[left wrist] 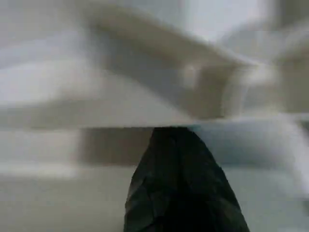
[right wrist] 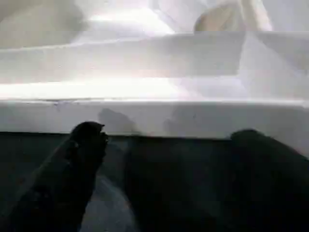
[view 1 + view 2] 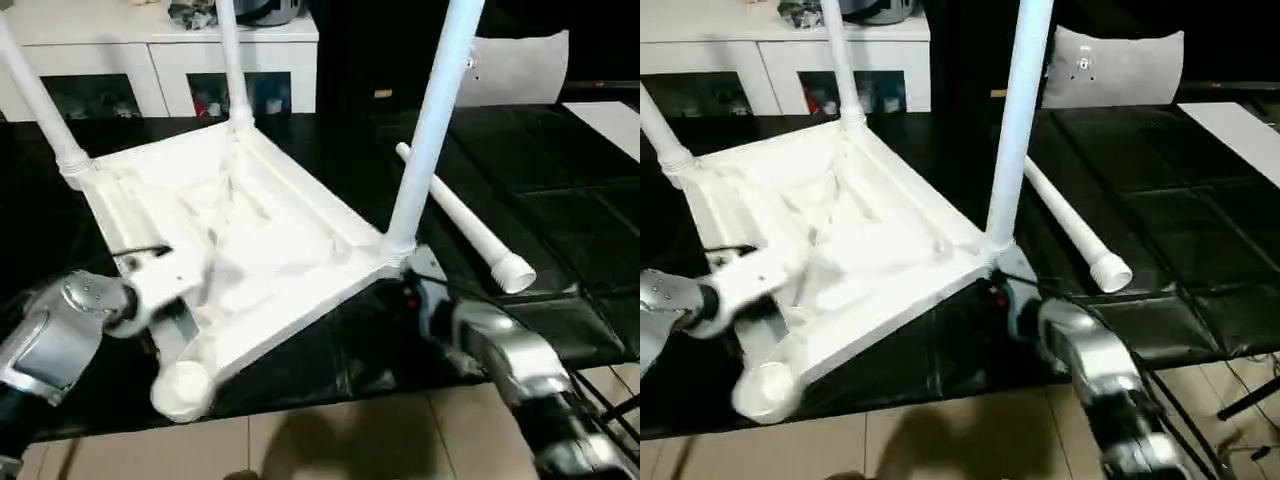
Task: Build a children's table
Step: Rotate table base
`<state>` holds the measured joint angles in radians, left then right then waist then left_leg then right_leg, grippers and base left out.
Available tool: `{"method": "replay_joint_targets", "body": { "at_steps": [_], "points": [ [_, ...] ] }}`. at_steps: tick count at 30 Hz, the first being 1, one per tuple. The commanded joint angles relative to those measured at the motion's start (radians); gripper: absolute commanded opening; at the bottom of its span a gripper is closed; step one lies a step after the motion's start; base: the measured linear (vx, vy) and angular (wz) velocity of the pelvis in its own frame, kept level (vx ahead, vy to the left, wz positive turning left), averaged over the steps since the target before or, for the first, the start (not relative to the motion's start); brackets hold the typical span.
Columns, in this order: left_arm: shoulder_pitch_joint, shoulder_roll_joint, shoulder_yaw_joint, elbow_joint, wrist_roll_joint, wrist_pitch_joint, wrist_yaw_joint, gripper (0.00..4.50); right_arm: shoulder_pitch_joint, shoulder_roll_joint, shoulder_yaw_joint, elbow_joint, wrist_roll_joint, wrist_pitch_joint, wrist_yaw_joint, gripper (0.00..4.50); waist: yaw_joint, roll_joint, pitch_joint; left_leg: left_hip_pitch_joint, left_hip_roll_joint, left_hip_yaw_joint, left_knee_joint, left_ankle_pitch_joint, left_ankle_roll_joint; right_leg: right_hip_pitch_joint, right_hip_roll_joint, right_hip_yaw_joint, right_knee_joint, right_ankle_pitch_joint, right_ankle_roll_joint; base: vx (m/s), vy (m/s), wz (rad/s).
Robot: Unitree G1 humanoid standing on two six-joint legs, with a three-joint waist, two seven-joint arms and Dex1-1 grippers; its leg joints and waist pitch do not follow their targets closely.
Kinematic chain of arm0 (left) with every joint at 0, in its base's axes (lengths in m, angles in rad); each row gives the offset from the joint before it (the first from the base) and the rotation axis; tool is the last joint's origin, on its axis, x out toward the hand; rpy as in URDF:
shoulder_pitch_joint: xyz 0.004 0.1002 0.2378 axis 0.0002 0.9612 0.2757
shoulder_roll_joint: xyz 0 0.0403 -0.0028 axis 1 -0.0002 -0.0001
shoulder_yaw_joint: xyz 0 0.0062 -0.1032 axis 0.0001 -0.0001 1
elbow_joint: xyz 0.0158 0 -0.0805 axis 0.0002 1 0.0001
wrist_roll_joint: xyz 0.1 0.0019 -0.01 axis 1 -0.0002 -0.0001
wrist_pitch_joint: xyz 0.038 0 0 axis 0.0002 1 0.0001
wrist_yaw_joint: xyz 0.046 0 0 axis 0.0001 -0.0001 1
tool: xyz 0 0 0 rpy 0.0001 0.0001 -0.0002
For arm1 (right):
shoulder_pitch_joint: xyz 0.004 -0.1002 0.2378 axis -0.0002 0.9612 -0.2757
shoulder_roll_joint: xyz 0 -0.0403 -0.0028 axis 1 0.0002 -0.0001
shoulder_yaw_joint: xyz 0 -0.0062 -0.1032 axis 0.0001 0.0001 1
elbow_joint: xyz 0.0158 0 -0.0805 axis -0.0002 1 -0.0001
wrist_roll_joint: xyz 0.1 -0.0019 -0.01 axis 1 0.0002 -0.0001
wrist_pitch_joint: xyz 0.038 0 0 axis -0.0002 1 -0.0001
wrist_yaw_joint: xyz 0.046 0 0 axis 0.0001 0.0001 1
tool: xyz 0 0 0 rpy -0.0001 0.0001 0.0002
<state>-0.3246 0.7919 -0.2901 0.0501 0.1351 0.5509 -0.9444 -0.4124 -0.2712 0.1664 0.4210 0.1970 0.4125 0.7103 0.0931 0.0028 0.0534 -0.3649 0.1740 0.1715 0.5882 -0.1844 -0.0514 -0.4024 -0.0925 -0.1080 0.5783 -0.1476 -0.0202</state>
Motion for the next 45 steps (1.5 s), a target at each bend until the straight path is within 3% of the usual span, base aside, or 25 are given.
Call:
{"method": "replay_joint_targets", "body": {
  "at_steps": [1, 3, 4, 5, 9, 10, 14, 16, 19, 21, 25, 26, 28, 29, 34, 37, 39, 41, 43, 44, 45],
  "points": [
    [0.010, -0.029, -0.047, 0.001, -0.044, -0.049, -0.053, 0.04, -0.022, 0.009, 0.007, 0.027, -0.016, -0.024, -0.016, 4.50, -0.002, 0.011, -0.059, 0.018, 0.055, -0.024, -0.082, -0.339, -0.033, 0.038, -0.072, 0.060, -0.065, -0.361, -0.181, 0.000, 0.000, 0.00],
    [0.005, -0.083, -0.071, 0.039, -0.077, -0.113, -0.097, 0.04, -0.077, 0.037, -0.009, 0.110, -0.029, -0.060, -0.078, 4.50, -0.004, 0.011, -0.059, 0.019, 0.055, -0.024, -0.083, -0.349, -0.041, 0.038, -0.072, 0.060, -0.066, -0.379, -0.173, 0.000, 0.000, 0.00],
    [0.002, -0.105, -0.076, 0.032, -0.098, -0.111, -0.114, 0.04, -0.097, 0.048, -0.018, 0.136, -0.029, -0.071, -0.098, 4.50, -0.006, 0.001, -0.059, 0.019, 0.055, -0.024, -0.084, -0.349, -0.041, 0.039, -0.071, 0.060, -0.067, -0.386, -0.172, 0.000, 0.000, 0.00],
    [0.000, -0.123, -0.082, 0.019, -0.115, -0.108, -0.130, 0.04, -0.116, 0.057, -0.024, 0.160, -0.031, -0.082, -0.112, 4.50, -0.004, 0.006, -0.059, 0.021, 0.055, -0.024, -0.083, -0.353, -0.045, 0.037, -0.076, 0.062, -0.067, -0.403, -0.172, 0.000, 0.000, 0.00],
    [-0.016, -0.189, -0.084, -0.029, -0.199, -0.070, -0.195, 0.04, -0.173, 0.093, -0.039, 0.233, -0.043, -0.120, -0.132, 4.50, -0.011, 0.004, -0.060, 0.018, 0.054, -0.022, -0.083, -0.344, -0.040, 0.041, -0.074, 0.065, -0.065, -0.408, -0.162, 0.000, 0.000, 0.00],
    [-0.020, -0.199, -0.084, -0.031, -0.209, -0.067, -0.201, 0.04, -0.180, 0.097, -0.039, 0.242, -0.045, -0.125, -0.133, 4.50, -0.014, 0.002, -0.061, 0.012, 0.053, -0.023, -0.083, -0.328, -0.039, 0.045, -0.075, 0.065, -0.062, -0.397, -0.163, 0.000, 0.000, 0.00],
    [-0.054, -0.287, -0.092, 0.038, -0.221, -0.090, -0.208, 0.04, -0.212, 0.117, -0.039, 0.308, -0.057, -0.166, -0.145, 4.50, -0.025, -0.003, -0.068, 0.008, 0.050, -0.015, -0.075, -0.236, -0.012, 0.049, -0.068, 0.066, -0.052, -0.275, -0.201, 0.000, 0.000, 0.00],
    [-0.059, -0.303, -0.094, 0.051, -0.223, -0.094, -0.210, 0.04, -0.217, 0.119, -0.040, 0.317, -0.059, -0.172, -0.147, 4.50, -0.028, -0.002, -0.067, 0.005, 0.050, -0.015, -0.074, -0.225, -0.002, 0.053, -0.071, 0.065, -0.052, -0.279, -0.204, 0.000, 0.000, 0.00],
    [-0.097, -0.391, -0.095, 0.114, -0.224, -0.109, -0.159, 0.04, -0.225, 0.121, -0.048, 0.339, -0.069, -0.190, -0.152, 4.50, -0.031, -0.005, -0.066, 0.008, 0.050, -0.012, -0.071, -0.227, 0.008, 0.051, -0.069, 0.065, -0.058, -0.312, -0.197, 0.000, 0.000, 0.00],
    [-0.131, -0.440, -0.099, 0.174, -0.187, -0.144, -0.087, 0.04, -0.229, 0.122, -0.061, 0.349, -0.075, -0.201, -0.173, 4.50, -0.030, -0.005, -0.066, 0.013, 0.051, -0.012, -0.071, -0.245, 0.005, 0.048, -0.067, 0.063, -0.062, -0.334, -0.190, 0.000, 0.000, 0.00],
    [-0.192, -0.542, -0.085, 0.307, -0.116, -0.173, 0.101, 0.04, -0.229, 0.108, -0.091, 0.348, -0.070, -0.207, -0.199, 4.50, -0.032, -0.005, -0.065, 0.010, 0.050, -0.014, -0.071, -0.274, 0.005, 0.050, -0.066, 0.060, -0.069, -0.377, -0.168, 0.000, 0.000, 0.00],
    [-0.199, -0.559, -0.077, 0.324, -0.109, -0.177, 0.131, 0.04, -0.226, 0.104, -0.094, 0.344, -0.069, -0.207, -0.198, 4.50, -0.029, -0.005, -0.066, 0.015, 0.049, -0.014, -0.068, -0.284, 0.005, 0.047, -0.068, 0.059, -0.076, -0.406, -0.153, 0.000, 0.000, 0.00],
    [-0.206, -0.588, -0.058, 0.345, -0.102, -0.187, 0.174, 0.04, -0.221, 0.099, -0.103, 0.341, -0.067, -0.210, -0.194, 4.50, -0.030, -0.008, -0.066, 0.005, 0.049, -0.017, -0.070, -0.269, 0.013, 0.054, -0.070, 0.057, -0.075, -0.411, -0.147, 0.000, 0.000, 0.00],
    [-0.207, -0.603, -0.048, 0.349, -0.104, -0.190, 0.184, 0.04, -0.218, 0.097, -0.108, 0.338, -0.066, -0.212, -0.194, 4.50, -0.027, -0.007, -0.067, 0.008, 0.049, -0.016, -0.068, -0.264, 0.017, 0.051, -0.070, 0.056, -0.077, -0.418, -0.144, 0.000, 0.000, 0.00],
    [-0.192, -0.620, -0.036, 0.325, -0.110, -0.196, 0.205, 0.04, -0.188, 0.085, -0.146, 0.282, -0.047, -0.213, -0.202, 4.50, -0.022, -0.007, -0.071, 0.005, 0.053, -0.014, -0.067, -0.224, 0.037, 0.051, -0.067, 0.057, -0.068, -0.335, -0.168, 0.000, 0.000, 0.00],
    [-0.176, -0.625, 0.006, 0.294, -0.133, -0.218, 0.238, 0.21, -0.156, 0.076, -0.176, 0.203, -0.025, -0.191, -0.216, 4.50, -0.021, -0.008, -0.072, 0.005, 0.054, -0.014, -0.068, -0.217, 0.044, 0.053, -0.065, 0.057, -0.064, -0.298, -0.178, 0.000, 0.000, 0.00],
    [-0.134, -0.648, 0.128, 0.180, -0.193, -0.186, 0.323, 0.33, -0.098, 0.061, -0.213, 0.055, -0.020, -0.131, -0.284, 4.50, -0.022, -0.020, -0.071, 0.003, 0.059, -0.012, -0.068, -0.201, 0.048, 0.054, -0.067, 0.059, -0.062, -0.287, -0.182, 0.000, 0.000, 0.00],
    [-0.120, -0.662, 0.182, 0.134, -0.195, -0.173, 0.392, 0.52, -0.073, 0.060, -0.229, -0.018, -0.014, -0.073, -0.316, 4.50, -0.021, -0.017, -0.069, 0.005, 0.059, -0.012, -0.069, -0.200, 0.047, 0.052, -0.065, 0.059, -0.062, -0.298, -0.184, 0.000, 0.000, 0.00],
    [-0.110, -0.681, 0.255, 0.094, -0.202, -0.164, 0.487, 0.64, -0.039, 0.075, -0.257, -0.126, 0.007, 0.000, -0.355, 4.50, -0.019, -0.024, -0.065, 0.007, 0.055, -0.011, -0.070, -0.227, 0.046, 0.047, -0.063, 0.056, -0.072, -0.369, -0.147, 0.000, 0.000, 0.00],
    [-0.097, -0.693, 0.311, 0.061, -0.217, -0.157, 0.545, 0.72, -0.012, 0.087, -0.271, -0.204, 0.016, 0.042, -0.386, 4.50, -0.019, -0.022, -0.061, 0.008, 0.053, -0.011, -0.071, -0.243, 0.040, 0.046, -0.062, 0.055, -0.078, -0.414, -0.122, 0.000, 0.000, 0.00],
    [-0.095, -0.693, 0.314, 0.057, -0.217, -0.157, 0.548, 0.77, -0.009, 0.087, -0.270, -0.211, 0.015, 0.044, -0.387, 4.50, -0.018, -0.024, -0.062, 0.008, 0.052, -0.013, -0.071, -0.250, 0.036, 0.044, -0.063, 0.053, -0.082, -0.451, -0.099, 0.000, 0.000, 0.00]
  ]
}}
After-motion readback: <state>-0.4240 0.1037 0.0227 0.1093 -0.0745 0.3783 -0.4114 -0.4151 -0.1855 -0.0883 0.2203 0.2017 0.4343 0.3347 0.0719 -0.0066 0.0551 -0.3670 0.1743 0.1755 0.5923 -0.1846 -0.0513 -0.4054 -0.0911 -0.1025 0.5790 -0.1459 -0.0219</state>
